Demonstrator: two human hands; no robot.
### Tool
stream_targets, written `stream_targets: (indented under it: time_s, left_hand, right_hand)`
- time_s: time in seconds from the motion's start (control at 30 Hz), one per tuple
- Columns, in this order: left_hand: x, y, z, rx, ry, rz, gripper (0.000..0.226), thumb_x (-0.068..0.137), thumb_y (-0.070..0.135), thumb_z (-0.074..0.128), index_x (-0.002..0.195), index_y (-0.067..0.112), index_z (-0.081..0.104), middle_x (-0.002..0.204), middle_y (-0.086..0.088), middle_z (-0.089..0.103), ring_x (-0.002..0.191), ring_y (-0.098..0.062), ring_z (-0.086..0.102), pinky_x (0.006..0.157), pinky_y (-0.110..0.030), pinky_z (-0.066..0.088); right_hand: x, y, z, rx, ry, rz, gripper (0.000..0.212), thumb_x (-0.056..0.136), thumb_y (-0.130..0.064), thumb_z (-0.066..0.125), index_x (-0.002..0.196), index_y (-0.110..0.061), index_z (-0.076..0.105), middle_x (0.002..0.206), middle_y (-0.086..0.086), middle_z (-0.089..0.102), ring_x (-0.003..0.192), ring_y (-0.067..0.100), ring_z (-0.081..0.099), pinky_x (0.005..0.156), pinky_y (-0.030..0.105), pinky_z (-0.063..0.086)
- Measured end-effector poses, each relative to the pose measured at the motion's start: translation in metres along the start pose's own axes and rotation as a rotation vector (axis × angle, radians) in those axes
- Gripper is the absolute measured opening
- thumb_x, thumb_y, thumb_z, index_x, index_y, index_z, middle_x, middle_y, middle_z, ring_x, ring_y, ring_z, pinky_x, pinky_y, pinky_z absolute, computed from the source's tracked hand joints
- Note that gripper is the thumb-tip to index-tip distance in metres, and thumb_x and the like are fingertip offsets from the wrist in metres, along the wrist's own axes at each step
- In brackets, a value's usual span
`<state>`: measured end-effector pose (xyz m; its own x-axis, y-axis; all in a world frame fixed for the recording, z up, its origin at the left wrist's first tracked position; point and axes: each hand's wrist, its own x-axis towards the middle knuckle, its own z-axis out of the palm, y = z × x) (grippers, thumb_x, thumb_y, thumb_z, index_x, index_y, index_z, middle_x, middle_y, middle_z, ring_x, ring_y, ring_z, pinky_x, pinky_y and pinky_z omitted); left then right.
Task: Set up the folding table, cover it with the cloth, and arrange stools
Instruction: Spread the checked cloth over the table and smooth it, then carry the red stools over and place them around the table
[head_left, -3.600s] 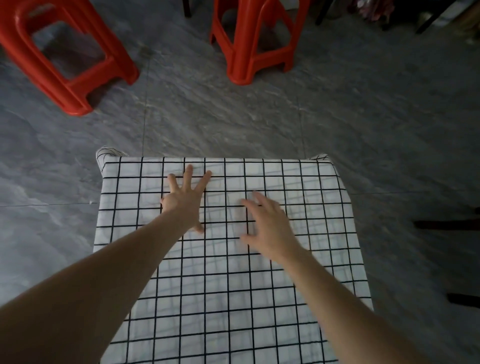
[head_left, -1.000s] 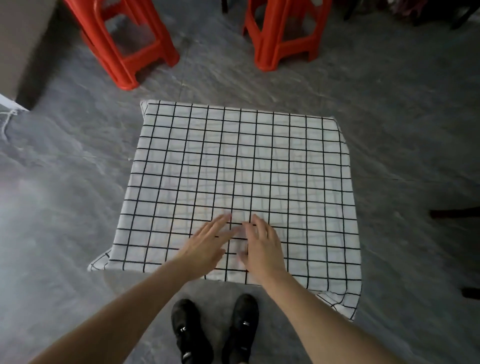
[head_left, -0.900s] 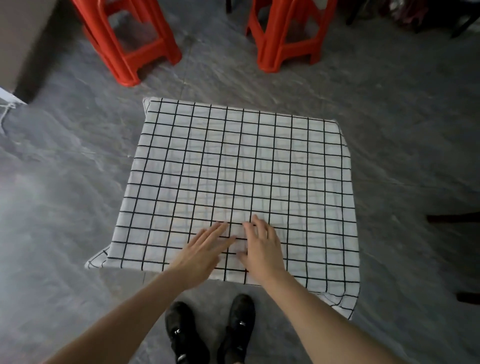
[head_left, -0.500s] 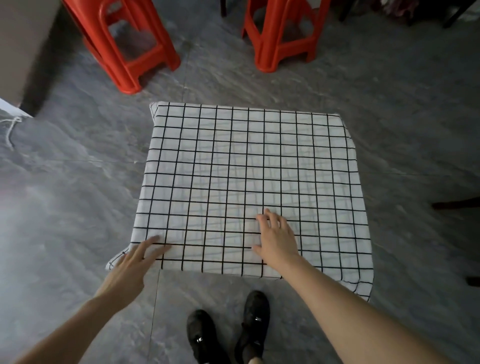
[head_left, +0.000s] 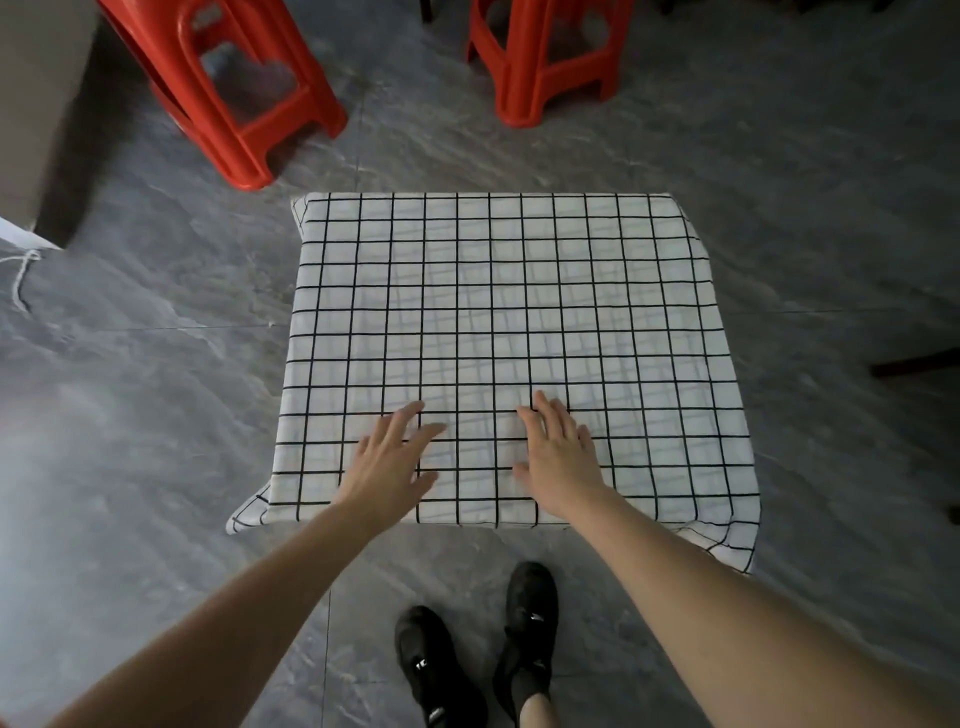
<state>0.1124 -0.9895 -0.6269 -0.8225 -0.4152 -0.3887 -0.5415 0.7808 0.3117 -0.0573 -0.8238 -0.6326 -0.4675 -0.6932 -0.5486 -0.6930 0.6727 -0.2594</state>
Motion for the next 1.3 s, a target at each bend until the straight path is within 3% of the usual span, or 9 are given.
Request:
stream_targets:
  time_s: [0.13, 0.3, 0.4, 0.5, 0.57, 0.63, 0.87, 1.07, 1.3]
  left_hand:
    - [0.011, 0.02, 0.012, 0.081, -0.122, -0.051, 0.08, 0.086, 0.051, 0.064, 0.148, 0.043, 0.014, 0.159, 0.007, -0.001, 0.145, -0.025, 0.002, 0.117, -0.048, 0.022]
    - [0.011, 0.02, 0.012, 0.097, -0.156, -0.078, 0.082, 0.086, 0.05, 0.064, 0.149, 0.044, 0.011, 0.16, 0.009, -0.004, 0.146, -0.025, -0.001, 0.116, -0.051, 0.025]
    - [0.015, 0.024, 0.01, 0.134, -0.168, -0.074, 0.082, 0.086, 0.052, 0.064, 0.148, 0.042, 0.011, 0.158, 0.008, -0.005, 0.145, -0.026, 0.0, 0.114, -0.052, 0.028]
    - [0.017, 0.027, 0.003, 0.157, -0.228, -0.087, 0.085, 0.085, 0.052, 0.065, 0.149, 0.041, 0.01, 0.158, 0.008, -0.005, 0.145, -0.027, 0.001, 0.111, -0.051, 0.033]
    - [0.019, 0.028, -0.007, 0.16, -0.298, -0.092, 0.085, 0.086, 0.049, 0.065, 0.15, 0.041, 0.009, 0.159, 0.008, -0.005, 0.145, -0.026, 0.004, 0.107, -0.049, 0.038]
    - [0.021, 0.032, -0.021, 0.198, -0.332, -0.061, 0.082, 0.086, 0.044, 0.063, 0.151, 0.039, 0.013, 0.16, 0.005, 0.001, 0.144, -0.026, 0.013, 0.106, -0.046, 0.039]
    - [0.02, 0.069, -0.106, 0.249, -0.212, 0.012, 0.071, 0.089, 0.036, 0.06, 0.151, 0.033, 0.024, 0.16, 0.006, 0.012, 0.142, -0.022, 0.023, 0.11, -0.043, 0.031]
    - [0.009, 0.136, -0.254, 0.172, 0.042, 0.106, 0.064, 0.092, 0.035, 0.056, 0.15, 0.031, 0.029, 0.161, 0.004, 0.009, 0.141, -0.022, 0.024, 0.107, -0.043, 0.033]
    - [-0.055, 0.168, -0.418, 0.219, 0.387, 0.075, 0.062, 0.086, 0.04, 0.058, 0.143, 0.033, 0.035, 0.16, 0.004, 0.008, 0.139, -0.022, 0.025, 0.107, -0.041, 0.031]
  right_hand:
    - [-0.002, 0.007, 0.002, -0.022, 0.06, -0.05, 0.071, 0.095, -0.035, 0.054, 0.152, -0.022, 0.013, 0.163, 0.003, -0.008, 0.15, 0.025, -0.004, 0.119, 0.053, 0.016]
    - [-0.05, 0.065, 0.011, -0.067, 0.17, -0.093, 0.054, 0.093, -0.031, 0.057, 0.141, -0.025, 0.034, 0.158, 0.007, 0.016, 0.14, 0.025, 0.034, 0.109, 0.041, 0.038]
    - [-0.095, 0.122, 0.013, -0.055, 0.193, 0.068, 0.05, 0.092, -0.024, 0.058, 0.139, -0.027, 0.041, 0.153, 0.003, 0.028, 0.128, 0.022, 0.048, 0.099, 0.04, 0.049]
    - [-0.139, 0.167, 0.012, 0.036, 0.17, 0.362, 0.049, 0.087, -0.012, 0.06, 0.133, -0.023, 0.046, 0.137, 0.006, 0.04, 0.115, 0.031, 0.054, 0.085, 0.047, 0.053]
    - [-0.158, 0.182, 0.007, 0.053, 0.156, 0.537, 0.038, 0.086, -0.013, 0.059, 0.124, -0.015, 0.05, 0.12, 0.013, 0.047, 0.106, 0.038, 0.055, 0.083, 0.051, 0.052]
    - [-0.162, 0.18, -0.007, 0.006, 0.143, 0.57, 0.038, 0.087, -0.016, 0.06, 0.124, -0.012, 0.051, 0.119, 0.014, 0.049, 0.107, 0.037, 0.054, 0.084, 0.05, 0.051]
    - [-0.117, 0.084, -0.134, 0.115, 0.255, 0.237, 0.044, 0.095, -0.024, 0.054, 0.138, -0.019, 0.045, 0.141, -0.002, 0.042, 0.104, 0.015, 0.059, 0.075, 0.028, 0.045]
    - [-0.125, -0.009, -0.305, -0.205, 0.483, -0.189, 0.037, 0.091, -0.024, 0.054, 0.127, -0.021, 0.052, 0.129, -0.005, 0.054, 0.113, 0.018, 0.055, 0.088, 0.035, 0.044]
    - [-0.182, -0.09, -0.468, -0.229, 0.576, -0.277, 0.047, 0.092, -0.033, 0.053, 0.138, -0.023, 0.044, 0.152, -0.003, 0.03, 0.13, 0.022, 0.041, 0.092, 0.041, 0.047]
